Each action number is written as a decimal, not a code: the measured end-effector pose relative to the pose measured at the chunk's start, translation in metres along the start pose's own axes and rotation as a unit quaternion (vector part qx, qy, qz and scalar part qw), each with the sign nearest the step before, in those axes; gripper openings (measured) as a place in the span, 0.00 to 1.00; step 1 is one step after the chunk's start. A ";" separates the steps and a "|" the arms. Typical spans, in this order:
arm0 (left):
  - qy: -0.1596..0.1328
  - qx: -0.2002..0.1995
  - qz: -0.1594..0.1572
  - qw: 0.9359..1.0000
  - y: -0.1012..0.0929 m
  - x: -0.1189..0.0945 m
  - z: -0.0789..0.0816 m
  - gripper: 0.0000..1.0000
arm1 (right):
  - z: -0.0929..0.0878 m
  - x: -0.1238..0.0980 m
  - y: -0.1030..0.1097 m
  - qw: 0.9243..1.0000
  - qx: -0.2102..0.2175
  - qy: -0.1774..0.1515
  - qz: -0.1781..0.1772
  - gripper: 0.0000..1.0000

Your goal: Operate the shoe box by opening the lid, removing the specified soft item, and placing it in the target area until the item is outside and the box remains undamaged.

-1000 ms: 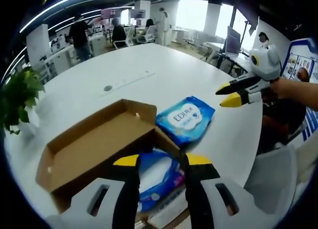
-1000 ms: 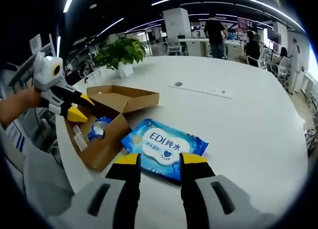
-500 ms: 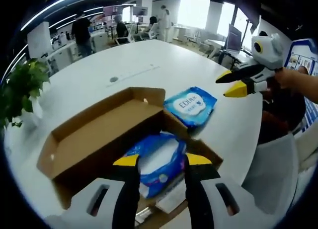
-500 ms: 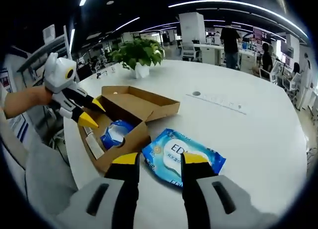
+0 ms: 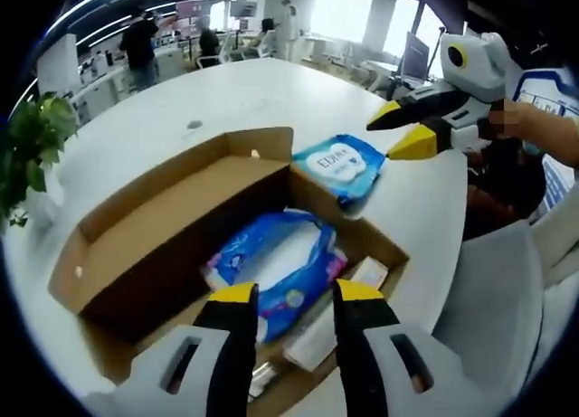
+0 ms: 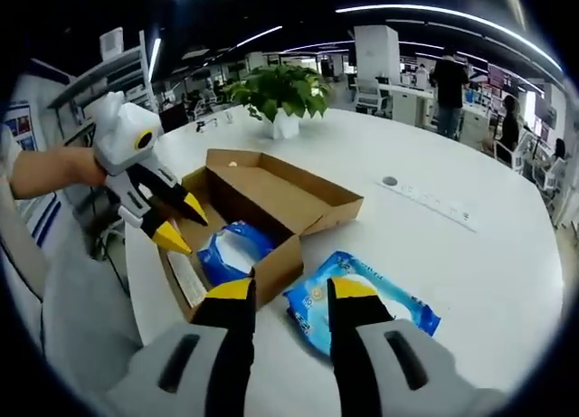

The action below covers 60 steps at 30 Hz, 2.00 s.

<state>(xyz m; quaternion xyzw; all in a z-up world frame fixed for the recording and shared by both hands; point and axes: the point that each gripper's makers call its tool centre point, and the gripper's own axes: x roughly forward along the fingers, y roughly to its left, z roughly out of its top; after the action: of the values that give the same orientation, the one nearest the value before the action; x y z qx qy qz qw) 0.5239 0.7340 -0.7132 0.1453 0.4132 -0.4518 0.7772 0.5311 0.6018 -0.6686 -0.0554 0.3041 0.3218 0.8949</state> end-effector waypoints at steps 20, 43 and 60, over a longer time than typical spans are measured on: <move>0.020 0.053 -0.071 0.996 -0.011 0.032 0.003 0.27 | 0.011 0.060 0.038 0.995 -0.080 0.013 0.054 0.21; 0.058 0.064 -0.109 0.990 -0.014 0.049 -0.004 0.07 | -0.002 0.119 0.047 0.981 -0.165 0.087 0.057 0.13; 0.037 0.032 -0.109 0.993 -0.012 0.037 0.000 0.00 | 0.004 0.127 0.041 0.983 -0.158 0.085 0.037 0.00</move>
<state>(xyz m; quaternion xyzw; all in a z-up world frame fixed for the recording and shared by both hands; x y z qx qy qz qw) 0.5236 0.7063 -0.7400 0.1411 0.4406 -0.5414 0.7021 0.5859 0.7040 -0.7348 -0.2119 0.3262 0.3927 0.8334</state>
